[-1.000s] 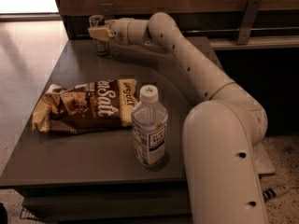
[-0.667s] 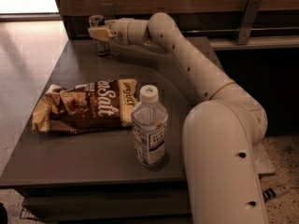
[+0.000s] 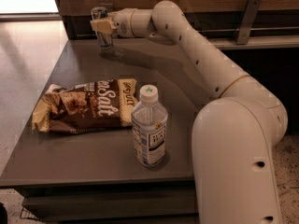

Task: Pick redbull can

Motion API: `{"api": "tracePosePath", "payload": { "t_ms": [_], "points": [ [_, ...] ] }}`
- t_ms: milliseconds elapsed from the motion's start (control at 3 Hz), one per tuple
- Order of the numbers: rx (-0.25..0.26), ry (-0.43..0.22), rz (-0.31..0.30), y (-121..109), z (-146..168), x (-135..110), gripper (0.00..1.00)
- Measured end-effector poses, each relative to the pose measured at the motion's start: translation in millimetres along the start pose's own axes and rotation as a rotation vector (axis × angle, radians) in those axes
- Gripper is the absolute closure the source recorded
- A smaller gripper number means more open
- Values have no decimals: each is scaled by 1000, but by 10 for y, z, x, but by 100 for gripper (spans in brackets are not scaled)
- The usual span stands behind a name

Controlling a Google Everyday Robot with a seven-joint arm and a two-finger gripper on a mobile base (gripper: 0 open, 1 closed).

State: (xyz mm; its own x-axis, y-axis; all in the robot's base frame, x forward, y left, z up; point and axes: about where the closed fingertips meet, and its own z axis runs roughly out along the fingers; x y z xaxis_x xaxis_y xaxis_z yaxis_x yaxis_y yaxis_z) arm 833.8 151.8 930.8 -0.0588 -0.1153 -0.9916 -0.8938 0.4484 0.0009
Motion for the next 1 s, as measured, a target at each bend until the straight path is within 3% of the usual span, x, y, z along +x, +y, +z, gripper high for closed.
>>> {"api": "tracePosePath", "payload": {
  "t_ms": [333, 1000],
  "points": [
    [30, 13, -21, 23, -249, -306, 100],
    [70, -32, -75, -38, -612, -853, 100]
  ]
}}
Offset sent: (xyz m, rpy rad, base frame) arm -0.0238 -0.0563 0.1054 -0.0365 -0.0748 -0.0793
